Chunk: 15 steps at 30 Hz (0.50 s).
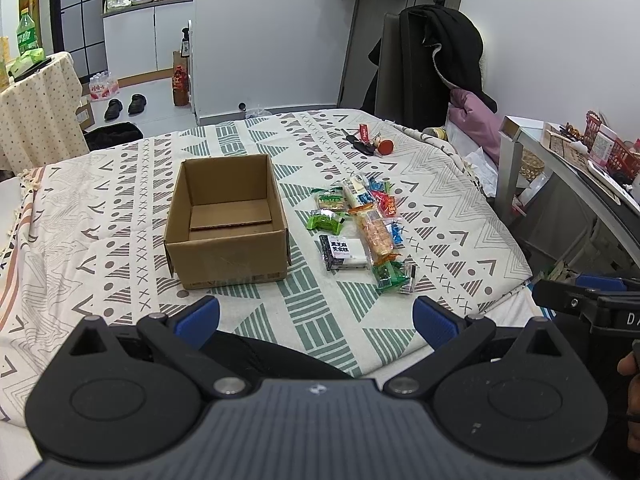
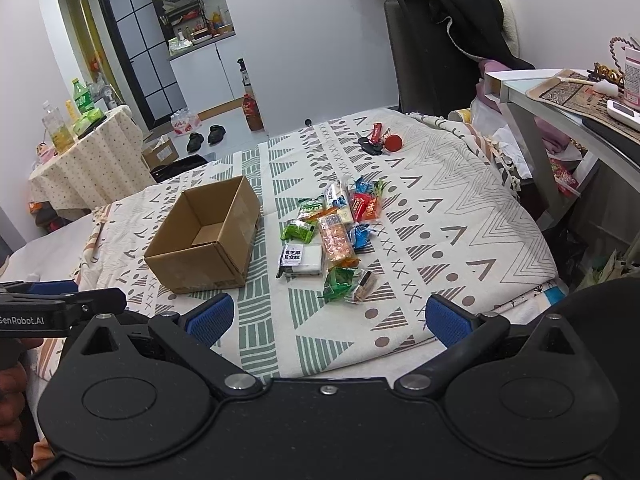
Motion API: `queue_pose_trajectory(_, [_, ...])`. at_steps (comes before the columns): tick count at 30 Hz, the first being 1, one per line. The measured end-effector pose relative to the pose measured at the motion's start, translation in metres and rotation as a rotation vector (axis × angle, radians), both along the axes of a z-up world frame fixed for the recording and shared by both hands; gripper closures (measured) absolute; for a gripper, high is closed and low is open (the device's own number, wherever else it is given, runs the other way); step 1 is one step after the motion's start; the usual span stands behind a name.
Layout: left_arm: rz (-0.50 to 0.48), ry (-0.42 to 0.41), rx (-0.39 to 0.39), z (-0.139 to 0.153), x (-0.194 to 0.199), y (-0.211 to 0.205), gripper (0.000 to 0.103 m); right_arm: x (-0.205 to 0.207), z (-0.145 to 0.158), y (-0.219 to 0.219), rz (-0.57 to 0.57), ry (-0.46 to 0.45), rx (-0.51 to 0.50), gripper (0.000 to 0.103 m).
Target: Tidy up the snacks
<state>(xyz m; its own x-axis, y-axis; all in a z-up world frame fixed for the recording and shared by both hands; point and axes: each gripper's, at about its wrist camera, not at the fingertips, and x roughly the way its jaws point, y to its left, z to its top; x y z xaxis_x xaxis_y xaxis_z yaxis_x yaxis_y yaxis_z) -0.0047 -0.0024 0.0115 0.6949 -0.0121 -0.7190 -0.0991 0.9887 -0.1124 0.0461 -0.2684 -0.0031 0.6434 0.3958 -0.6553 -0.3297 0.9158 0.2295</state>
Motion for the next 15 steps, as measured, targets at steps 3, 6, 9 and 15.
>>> queue_pose_trajectory(3, [0.001, -0.001, 0.001, 0.0001, 0.0002, -0.0002, 0.001, -0.0004, 0.0002, 0.0002, 0.000, 0.000, 0.000, 0.000])
queue_pose_trajectory(6, [0.000, -0.001, 0.002, 0.0002, 0.0002, -0.0004, 0.001, -0.0005, 0.0004, 0.0003, -0.002, -0.002, 0.001, 0.000])
queue_pose_trajectory(9, [0.002, -0.002, -0.001, 0.0006, -0.0006, -0.0003, 0.001, 0.0001, 0.0002, 0.0005, -0.001, -0.003, -0.002, 0.000])
queue_pose_trajectory(15, [0.002, -0.002, 0.000, 0.0009, -0.0006, -0.0005, 0.001, 0.0009, -0.0006, 0.0005, -0.003, -0.001, -0.005, 0.000])
